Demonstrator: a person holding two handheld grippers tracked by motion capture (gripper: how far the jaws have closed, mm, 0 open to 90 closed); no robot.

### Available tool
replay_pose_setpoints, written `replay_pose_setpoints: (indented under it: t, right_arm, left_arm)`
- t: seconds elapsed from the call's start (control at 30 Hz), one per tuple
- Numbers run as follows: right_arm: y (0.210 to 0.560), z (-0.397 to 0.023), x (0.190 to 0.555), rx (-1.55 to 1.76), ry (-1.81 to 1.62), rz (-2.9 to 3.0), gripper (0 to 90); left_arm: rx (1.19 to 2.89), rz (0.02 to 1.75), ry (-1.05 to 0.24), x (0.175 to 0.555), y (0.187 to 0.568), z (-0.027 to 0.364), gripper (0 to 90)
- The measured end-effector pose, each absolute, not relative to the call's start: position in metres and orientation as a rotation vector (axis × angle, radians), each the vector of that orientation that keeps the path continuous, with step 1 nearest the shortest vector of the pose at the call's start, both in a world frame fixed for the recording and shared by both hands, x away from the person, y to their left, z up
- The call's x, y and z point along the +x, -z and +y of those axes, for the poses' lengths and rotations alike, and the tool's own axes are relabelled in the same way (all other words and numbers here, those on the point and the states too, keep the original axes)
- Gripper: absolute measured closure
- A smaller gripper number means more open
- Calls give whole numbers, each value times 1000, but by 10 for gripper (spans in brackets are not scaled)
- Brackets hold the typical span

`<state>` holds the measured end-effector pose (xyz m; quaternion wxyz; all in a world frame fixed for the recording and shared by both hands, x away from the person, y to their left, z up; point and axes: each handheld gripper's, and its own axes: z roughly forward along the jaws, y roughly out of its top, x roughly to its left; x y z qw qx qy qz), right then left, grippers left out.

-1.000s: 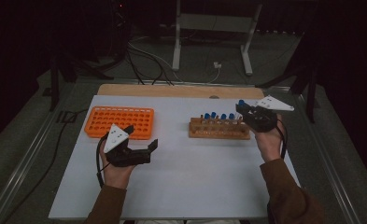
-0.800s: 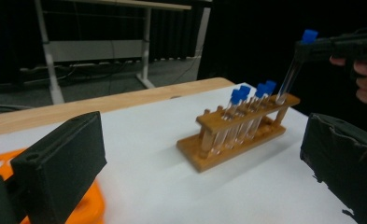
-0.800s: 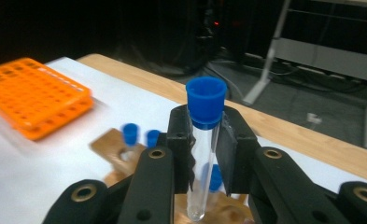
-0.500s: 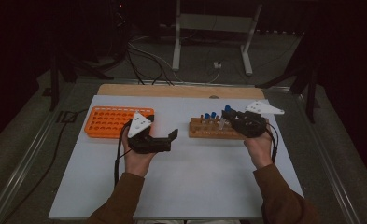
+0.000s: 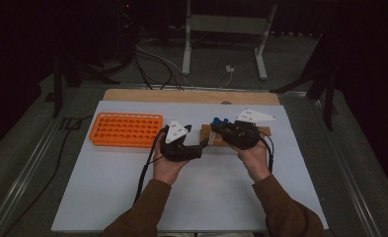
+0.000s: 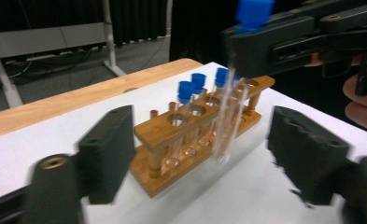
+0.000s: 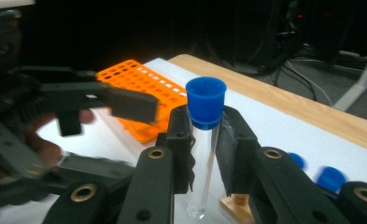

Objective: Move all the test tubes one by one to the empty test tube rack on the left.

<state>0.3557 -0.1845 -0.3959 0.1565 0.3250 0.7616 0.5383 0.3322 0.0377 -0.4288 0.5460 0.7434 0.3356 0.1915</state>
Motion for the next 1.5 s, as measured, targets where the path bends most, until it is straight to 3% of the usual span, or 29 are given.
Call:
replay_pose_setpoints:
  t: [0.1,0.2,0.57,0.73,1.07,1.13,1.3,1.37,1.5]
  right_arm:
    - [396,-175,353,908,-1559,2204,762]
    - [396,-170,352,902,-1567,2215,762]
    - [399,-164,352,891,-1596,2253,763]
    - [400,-164,352,880,-1587,2261,758]
    - [400,-177,351,890,-1601,2207,523]
    - [402,-184,351,903,-1596,2190,430]
    - [406,-192,350,908,-1555,2172,314]
    - [410,-197,348,922,-1515,2168,215]
    - [414,-204,345,924,-1471,2156,163]
  left_arm:
    - [1760,782,-451,333,429,35,457]
    - [1765,764,-455,333,429,34,536]
    - [1794,747,-429,335,433,33,764]
    - [1804,739,-425,335,434,33,778]
    - [1791,797,-459,339,435,46,782]
    - [1786,809,-465,340,435,50,782]
    - [1775,826,-495,341,432,58,782]
    - [1765,838,-499,343,431,62,782]
    - [1755,858,-514,346,430,70,782]
